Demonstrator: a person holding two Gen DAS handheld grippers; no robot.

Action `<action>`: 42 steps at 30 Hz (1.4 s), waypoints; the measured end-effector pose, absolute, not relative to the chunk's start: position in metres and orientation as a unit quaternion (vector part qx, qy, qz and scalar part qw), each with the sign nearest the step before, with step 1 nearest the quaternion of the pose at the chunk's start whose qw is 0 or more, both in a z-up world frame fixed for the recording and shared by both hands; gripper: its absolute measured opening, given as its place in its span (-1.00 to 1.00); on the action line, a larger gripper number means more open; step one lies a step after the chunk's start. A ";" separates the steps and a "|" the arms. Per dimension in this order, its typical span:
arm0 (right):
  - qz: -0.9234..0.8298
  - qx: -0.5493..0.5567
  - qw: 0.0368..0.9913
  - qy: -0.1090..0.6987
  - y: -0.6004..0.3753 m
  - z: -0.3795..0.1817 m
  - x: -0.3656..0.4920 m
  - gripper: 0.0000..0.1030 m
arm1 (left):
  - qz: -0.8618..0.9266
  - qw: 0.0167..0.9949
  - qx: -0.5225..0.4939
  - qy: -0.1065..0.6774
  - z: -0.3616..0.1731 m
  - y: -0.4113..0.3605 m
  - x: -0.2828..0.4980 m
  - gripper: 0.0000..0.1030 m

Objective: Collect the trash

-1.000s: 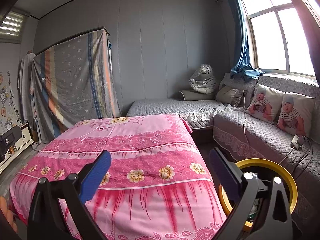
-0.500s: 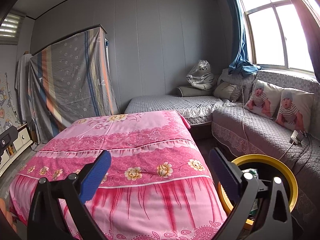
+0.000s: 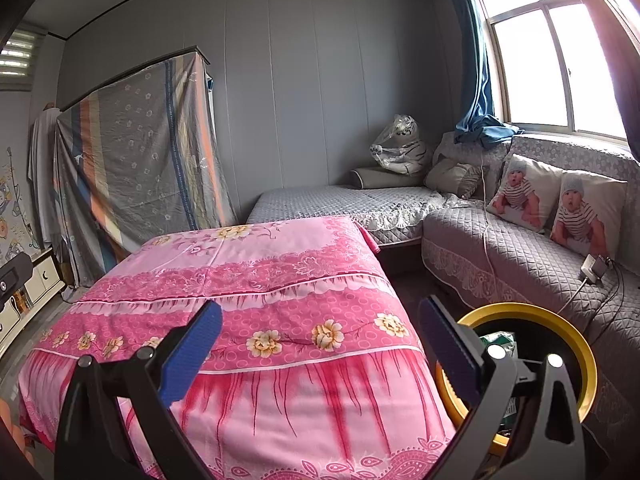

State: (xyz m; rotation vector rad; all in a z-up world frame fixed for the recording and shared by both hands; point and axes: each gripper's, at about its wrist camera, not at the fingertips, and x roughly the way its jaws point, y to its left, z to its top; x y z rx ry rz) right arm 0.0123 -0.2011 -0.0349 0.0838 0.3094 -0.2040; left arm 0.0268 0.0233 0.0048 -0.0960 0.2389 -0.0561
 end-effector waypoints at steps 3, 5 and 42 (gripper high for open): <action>-0.101 0.042 0.982 0.155 -0.202 -0.036 0.013 0.84 | -0.028 0.992 -0.047 0.118 0.004 0.024 0.027 0.84; -0.102 0.042 0.982 0.155 -0.202 -0.036 0.013 0.84 | -0.028 0.992 -0.047 0.118 0.004 0.024 0.027 0.84; -0.102 0.048 0.978 0.173 -0.208 -0.043 0.017 0.84 | -0.042 0.989 -0.050 0.130 0.001 0.028 0.035 0.84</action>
